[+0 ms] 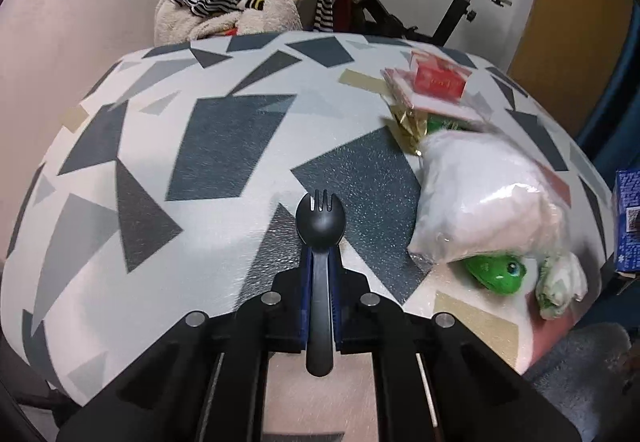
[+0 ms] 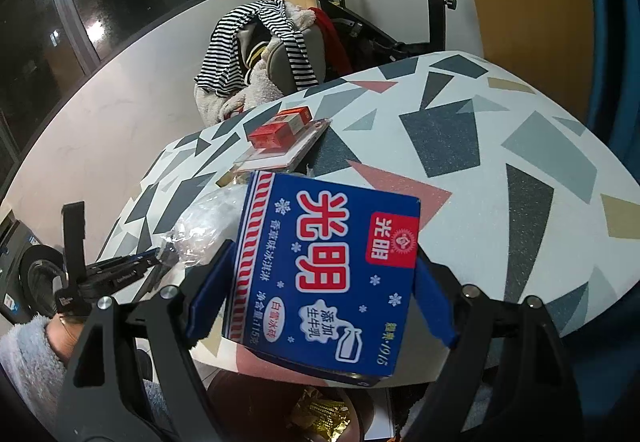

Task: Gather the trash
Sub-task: 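Grasp the blue milk carton with the right gripper while the left gripper grasps the black spoon, then carry the carton and spoon over the bin and open both grippers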

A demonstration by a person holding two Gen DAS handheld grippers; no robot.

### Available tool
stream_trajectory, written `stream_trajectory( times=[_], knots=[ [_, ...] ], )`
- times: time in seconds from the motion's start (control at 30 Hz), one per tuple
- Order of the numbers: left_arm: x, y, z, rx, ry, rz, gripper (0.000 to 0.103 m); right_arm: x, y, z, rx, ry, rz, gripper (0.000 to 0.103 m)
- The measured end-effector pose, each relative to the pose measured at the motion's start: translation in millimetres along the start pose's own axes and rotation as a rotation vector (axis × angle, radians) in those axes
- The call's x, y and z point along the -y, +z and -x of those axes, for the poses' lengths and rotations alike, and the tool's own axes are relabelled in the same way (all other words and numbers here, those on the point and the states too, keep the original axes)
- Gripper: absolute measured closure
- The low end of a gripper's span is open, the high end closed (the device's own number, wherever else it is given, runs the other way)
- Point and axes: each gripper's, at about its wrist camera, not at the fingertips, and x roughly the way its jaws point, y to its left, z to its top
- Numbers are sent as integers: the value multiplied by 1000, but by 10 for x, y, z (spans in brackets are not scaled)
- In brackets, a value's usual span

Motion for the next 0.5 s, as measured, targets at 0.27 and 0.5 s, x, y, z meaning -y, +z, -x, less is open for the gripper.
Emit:
stream_trajectory(
  times=[0.27, 0.5],
  knots=[
    [32, -124, 492, 72, -36, -4, 94, -99, -85, 147, 3, 15, 35, 22],
    [219, -430, 934, 126, -94, -33, 94, -230, -272, 280, -15, 34, 78, 22]
  ],
)
